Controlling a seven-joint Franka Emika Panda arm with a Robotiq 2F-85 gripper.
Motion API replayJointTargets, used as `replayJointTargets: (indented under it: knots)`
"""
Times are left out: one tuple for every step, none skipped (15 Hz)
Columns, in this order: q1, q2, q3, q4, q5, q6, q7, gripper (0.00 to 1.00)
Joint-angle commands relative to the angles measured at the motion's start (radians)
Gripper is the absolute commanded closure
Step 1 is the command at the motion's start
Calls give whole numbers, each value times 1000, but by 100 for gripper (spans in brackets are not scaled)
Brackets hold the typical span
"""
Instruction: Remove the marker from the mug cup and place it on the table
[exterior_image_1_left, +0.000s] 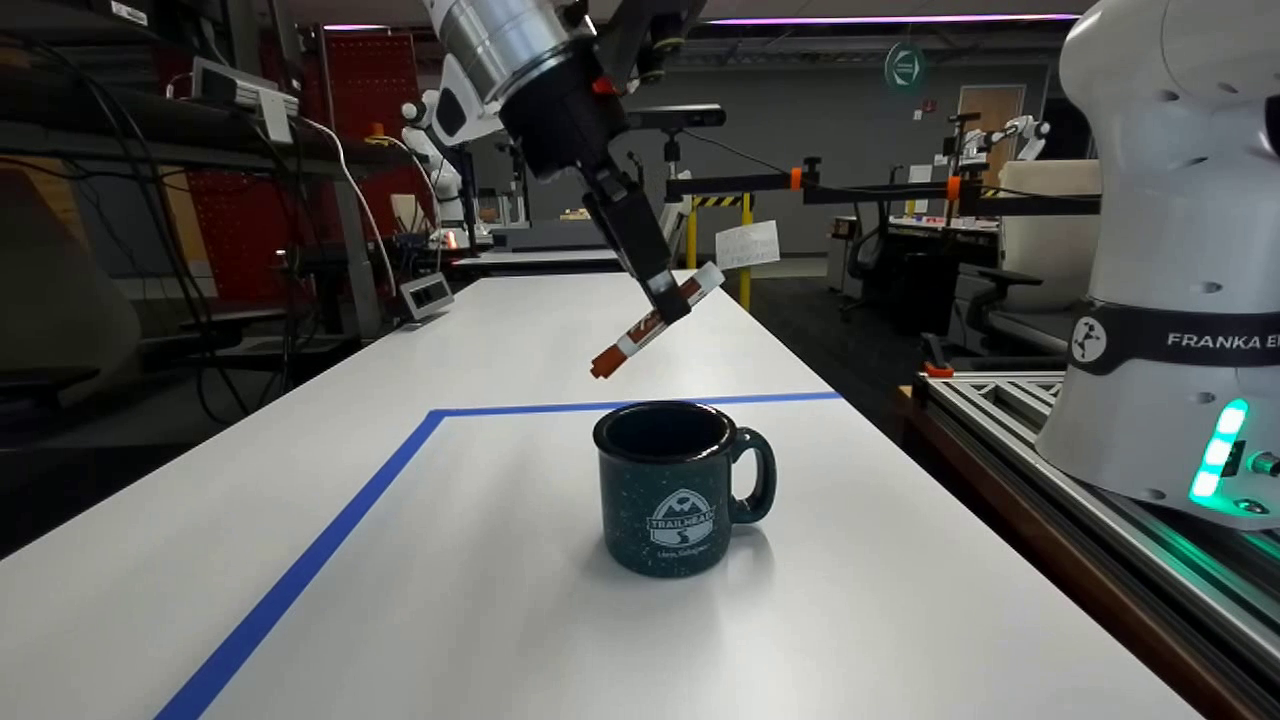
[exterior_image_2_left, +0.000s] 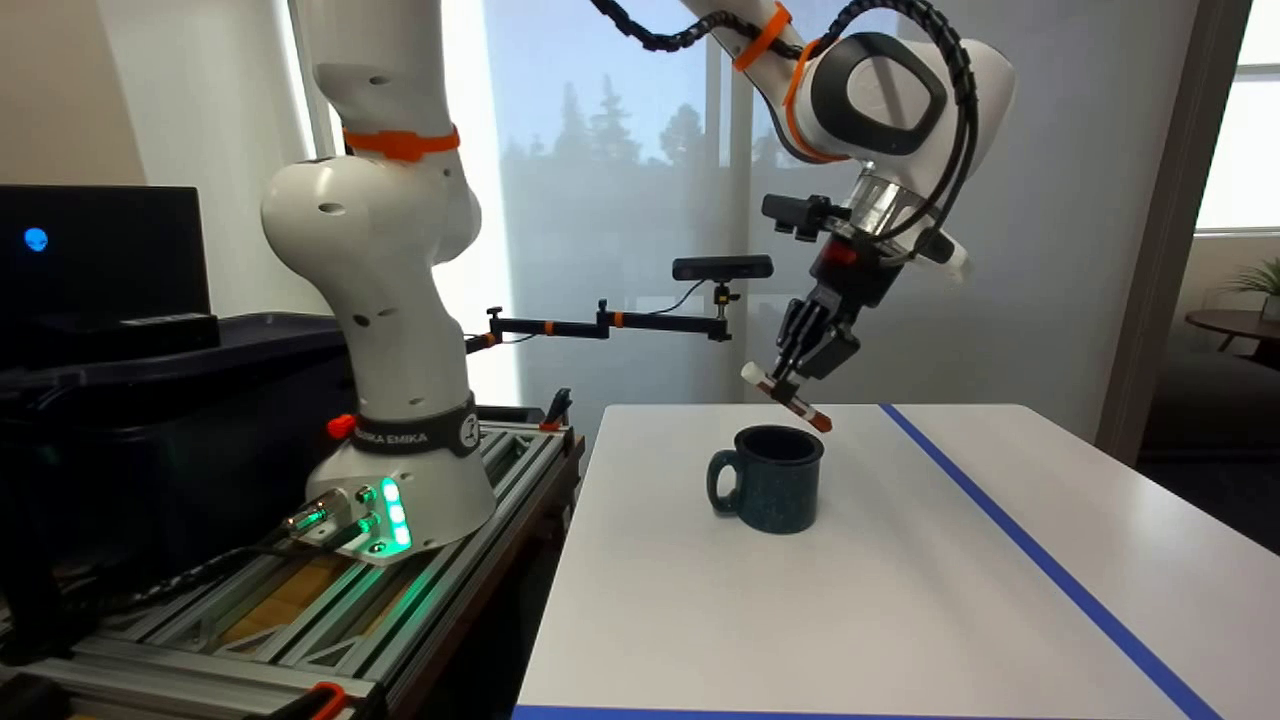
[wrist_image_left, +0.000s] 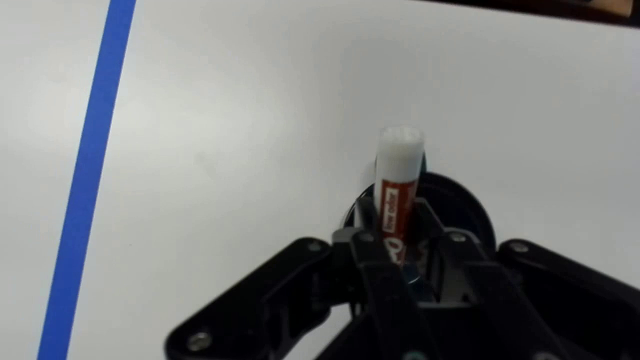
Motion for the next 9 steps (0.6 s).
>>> replayJointTargets:
  knots:
    - [-24,-67,-29,-127,-46,228,73,95]
    - [-31,-73,-37,-155,-66,296,98,95]
    - [-38,-71,-47,-180,-93,364,131,95]
    - [-45,-69,-56,-204,-123,429,168,95]
    - [-55,-64,-68,-222,-151,479,197,95]
    - [-63,-52,-78,-240,-181,539,231,95]
    - [-70,-43,-88,-255,-212,587,260,95]
    - [-78,-27,-98,-265,-233,628,281,95]
    - [-84,-9,-106,-276,-251,672,295,95]
